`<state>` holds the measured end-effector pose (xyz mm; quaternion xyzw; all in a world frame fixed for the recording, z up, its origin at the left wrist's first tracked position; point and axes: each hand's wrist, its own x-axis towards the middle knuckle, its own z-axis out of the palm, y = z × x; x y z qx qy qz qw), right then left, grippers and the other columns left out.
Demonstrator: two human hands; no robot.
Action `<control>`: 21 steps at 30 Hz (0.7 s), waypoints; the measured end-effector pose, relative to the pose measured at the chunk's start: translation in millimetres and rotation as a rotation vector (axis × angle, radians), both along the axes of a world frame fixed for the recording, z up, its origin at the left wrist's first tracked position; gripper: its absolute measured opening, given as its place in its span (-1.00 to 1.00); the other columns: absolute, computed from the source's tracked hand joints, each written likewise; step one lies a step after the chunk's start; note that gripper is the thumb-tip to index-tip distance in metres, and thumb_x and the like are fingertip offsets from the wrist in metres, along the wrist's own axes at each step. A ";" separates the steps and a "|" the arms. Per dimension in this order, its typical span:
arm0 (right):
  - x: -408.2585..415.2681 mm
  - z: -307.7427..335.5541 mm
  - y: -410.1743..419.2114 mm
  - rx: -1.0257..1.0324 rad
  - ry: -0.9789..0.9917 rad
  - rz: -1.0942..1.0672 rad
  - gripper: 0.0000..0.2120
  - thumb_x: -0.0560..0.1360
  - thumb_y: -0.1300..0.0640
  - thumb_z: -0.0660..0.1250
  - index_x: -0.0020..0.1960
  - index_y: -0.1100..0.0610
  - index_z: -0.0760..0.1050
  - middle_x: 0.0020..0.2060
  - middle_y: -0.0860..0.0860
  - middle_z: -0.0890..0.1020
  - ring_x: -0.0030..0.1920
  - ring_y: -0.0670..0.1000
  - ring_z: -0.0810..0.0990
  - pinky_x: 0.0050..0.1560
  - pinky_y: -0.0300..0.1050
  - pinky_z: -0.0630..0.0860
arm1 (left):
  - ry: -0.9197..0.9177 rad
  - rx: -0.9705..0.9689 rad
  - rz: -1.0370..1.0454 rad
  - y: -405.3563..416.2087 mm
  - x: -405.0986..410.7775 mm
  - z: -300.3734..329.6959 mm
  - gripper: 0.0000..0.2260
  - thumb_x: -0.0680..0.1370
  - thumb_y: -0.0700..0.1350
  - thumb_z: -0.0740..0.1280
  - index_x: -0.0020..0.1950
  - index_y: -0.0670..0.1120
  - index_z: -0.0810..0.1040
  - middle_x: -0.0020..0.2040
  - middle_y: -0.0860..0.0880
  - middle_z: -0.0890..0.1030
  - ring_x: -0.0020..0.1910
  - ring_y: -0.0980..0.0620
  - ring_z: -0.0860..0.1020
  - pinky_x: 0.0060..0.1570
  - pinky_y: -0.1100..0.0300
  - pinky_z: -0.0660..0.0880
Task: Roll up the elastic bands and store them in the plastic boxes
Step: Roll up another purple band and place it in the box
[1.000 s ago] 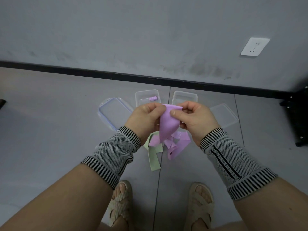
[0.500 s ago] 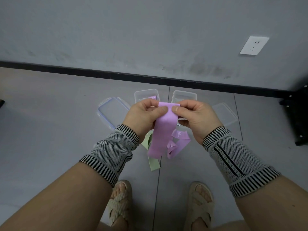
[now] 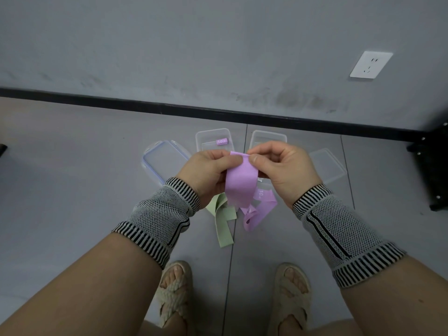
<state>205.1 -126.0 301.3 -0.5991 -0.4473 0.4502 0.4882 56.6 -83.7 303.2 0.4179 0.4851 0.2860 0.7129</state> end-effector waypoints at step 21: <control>-7.8 -0.7 -4.1 0.102 -0.225 0.045 -0.69 0.45 0.35 0.35 -0.23 -0.07 0.57 -0.32 0.01 0.61 -0.32 -0.07 0.51 -0.26 -0.24 0.51 | 0.032 -0.112 0.032 1.3 -1.4 2.6 -0.93 0.49 -0.25 0.31 -0.12 -0.21 0.58 -0.19 -0.19 0.56 -0.24 -0.09 0.52 -0.21 0.14 0.47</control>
